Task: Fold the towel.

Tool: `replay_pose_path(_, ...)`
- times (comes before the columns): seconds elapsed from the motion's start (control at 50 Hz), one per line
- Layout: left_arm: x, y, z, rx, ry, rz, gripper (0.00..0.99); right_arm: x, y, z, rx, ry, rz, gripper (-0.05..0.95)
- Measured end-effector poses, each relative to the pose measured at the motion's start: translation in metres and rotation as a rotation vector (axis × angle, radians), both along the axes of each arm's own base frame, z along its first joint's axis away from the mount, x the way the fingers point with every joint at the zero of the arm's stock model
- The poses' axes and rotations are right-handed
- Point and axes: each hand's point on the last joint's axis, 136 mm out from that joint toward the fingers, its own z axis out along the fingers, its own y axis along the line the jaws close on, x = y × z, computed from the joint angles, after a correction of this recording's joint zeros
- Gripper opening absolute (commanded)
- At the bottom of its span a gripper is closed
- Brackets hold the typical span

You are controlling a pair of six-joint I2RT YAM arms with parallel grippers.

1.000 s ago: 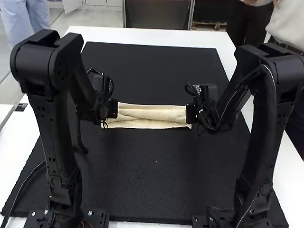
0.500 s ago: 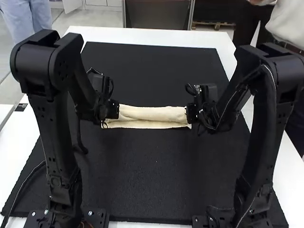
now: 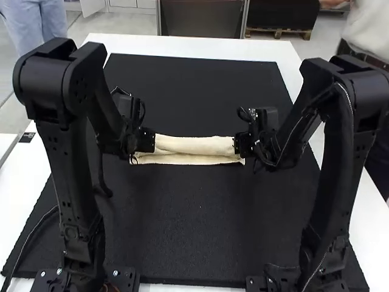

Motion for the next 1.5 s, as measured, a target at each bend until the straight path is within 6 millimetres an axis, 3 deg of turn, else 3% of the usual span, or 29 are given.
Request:
replay_pose_path(0.42, 0.001, -0.005, 0.003, -0.001, -0.01, -0.011, 0.961, 0.001, 0.0, 0.002, -0.001, -0.006, 0.001, 0.89)
replay_pose_path(0.7, 0.006, -0.015, 0.029, -0.009, -0.076, -0.034, 0.961, 0.003, 0.001, 0.033, 0.021, -0.077, 0.001, 0.9)
replay_pose_path(1.2, 0.005, -0.015, 0.027, -0.008, -0.069, -0.034, 0.961, -0.014, -0.004, 0.019, 0.009, -0.038, 0.002, 0.9)
replay_pose_path(1.5, 0.006, -0.014, 0.028, -0.007, -0.074, -0.032, 0.961, -0.016, -0.005, 0.046, 0.023, -0.1, 0.002, 0.9)
